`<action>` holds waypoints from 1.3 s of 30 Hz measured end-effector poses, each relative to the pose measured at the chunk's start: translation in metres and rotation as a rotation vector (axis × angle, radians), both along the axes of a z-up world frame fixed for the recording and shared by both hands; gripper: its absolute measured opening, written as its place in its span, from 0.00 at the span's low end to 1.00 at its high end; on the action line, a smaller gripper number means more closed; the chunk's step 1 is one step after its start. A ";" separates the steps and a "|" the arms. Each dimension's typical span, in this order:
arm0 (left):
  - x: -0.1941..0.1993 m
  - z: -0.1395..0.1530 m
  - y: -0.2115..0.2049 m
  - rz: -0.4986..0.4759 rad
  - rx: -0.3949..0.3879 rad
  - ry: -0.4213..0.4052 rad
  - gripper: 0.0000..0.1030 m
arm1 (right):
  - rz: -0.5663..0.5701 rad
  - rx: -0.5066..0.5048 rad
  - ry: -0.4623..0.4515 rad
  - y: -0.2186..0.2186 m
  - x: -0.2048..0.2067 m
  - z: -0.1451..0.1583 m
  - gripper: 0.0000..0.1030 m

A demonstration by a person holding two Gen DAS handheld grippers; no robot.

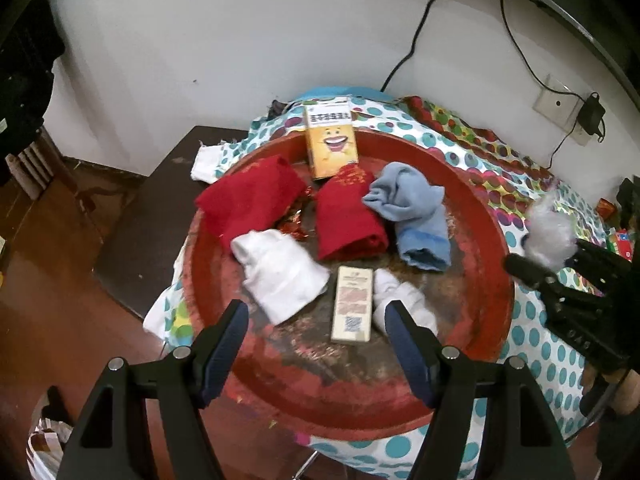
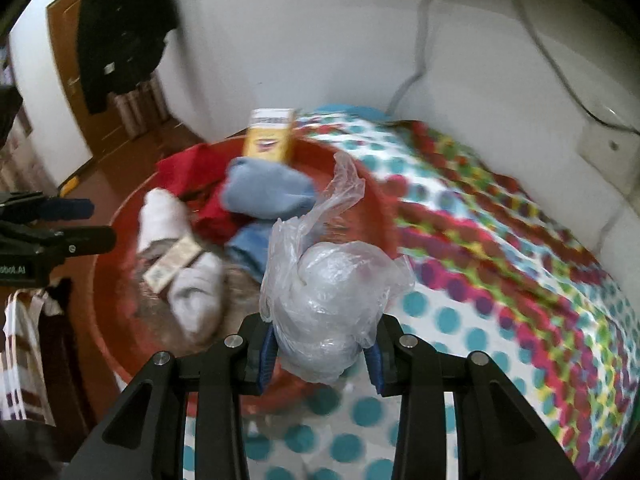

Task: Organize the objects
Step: 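Lower the clear plastic bag onto the tray and open the right gripper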

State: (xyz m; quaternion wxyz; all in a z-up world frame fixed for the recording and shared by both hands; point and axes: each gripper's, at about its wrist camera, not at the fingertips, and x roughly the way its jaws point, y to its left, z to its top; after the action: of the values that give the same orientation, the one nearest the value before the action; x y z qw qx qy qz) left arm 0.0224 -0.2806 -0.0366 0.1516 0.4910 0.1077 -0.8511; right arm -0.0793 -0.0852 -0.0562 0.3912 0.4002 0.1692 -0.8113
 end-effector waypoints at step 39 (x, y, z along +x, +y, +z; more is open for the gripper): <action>0.022 0.003 0.005 0.195 -0.055 -0.011 0.71 | -0.098 0.125 -0.111 -0.018 0.080 0.003 0.95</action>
State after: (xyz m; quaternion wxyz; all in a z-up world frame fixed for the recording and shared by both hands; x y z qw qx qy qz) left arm 0.0446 -0.2756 -0.0335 0.2478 0.4784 0.1310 -0.8322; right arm 0.0002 -0.1034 -0.0532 0.3338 0.4761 0.1779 -0.7939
